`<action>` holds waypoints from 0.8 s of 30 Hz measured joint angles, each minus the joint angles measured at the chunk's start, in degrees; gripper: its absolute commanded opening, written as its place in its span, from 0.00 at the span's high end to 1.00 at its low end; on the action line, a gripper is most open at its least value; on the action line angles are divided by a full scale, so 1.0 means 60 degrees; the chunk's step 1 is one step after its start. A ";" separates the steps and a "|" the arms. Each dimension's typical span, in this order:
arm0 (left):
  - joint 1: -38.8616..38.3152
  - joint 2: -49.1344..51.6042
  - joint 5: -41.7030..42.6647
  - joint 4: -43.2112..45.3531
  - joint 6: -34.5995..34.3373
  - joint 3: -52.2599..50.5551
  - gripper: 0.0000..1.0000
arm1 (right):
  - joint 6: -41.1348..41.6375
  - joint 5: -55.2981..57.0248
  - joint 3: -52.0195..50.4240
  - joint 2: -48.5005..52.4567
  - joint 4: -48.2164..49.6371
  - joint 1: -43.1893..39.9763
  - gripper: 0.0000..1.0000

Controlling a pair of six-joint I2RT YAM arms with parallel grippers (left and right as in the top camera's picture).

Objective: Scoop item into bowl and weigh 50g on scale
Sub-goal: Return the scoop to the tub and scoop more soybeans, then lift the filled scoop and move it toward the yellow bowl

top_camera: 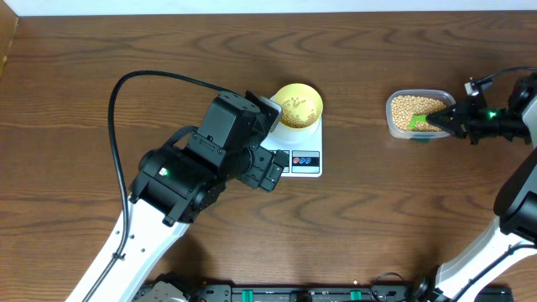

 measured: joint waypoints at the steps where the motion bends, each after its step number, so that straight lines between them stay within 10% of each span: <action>1: 0.0000 0.0000 0.0000 0.0000 0.0000 0.0000 0.02 | -0.0040 -0.0036 -0.0004 0.0004 0.0004 0.0004 0.99; 24: 0.0000 0.0000 0.0000 0.0000 0.0000 0.0000 0.02 | -0.0645 -0.1661 -0.0015 0.0004 -0.0448 -0.1286 0.99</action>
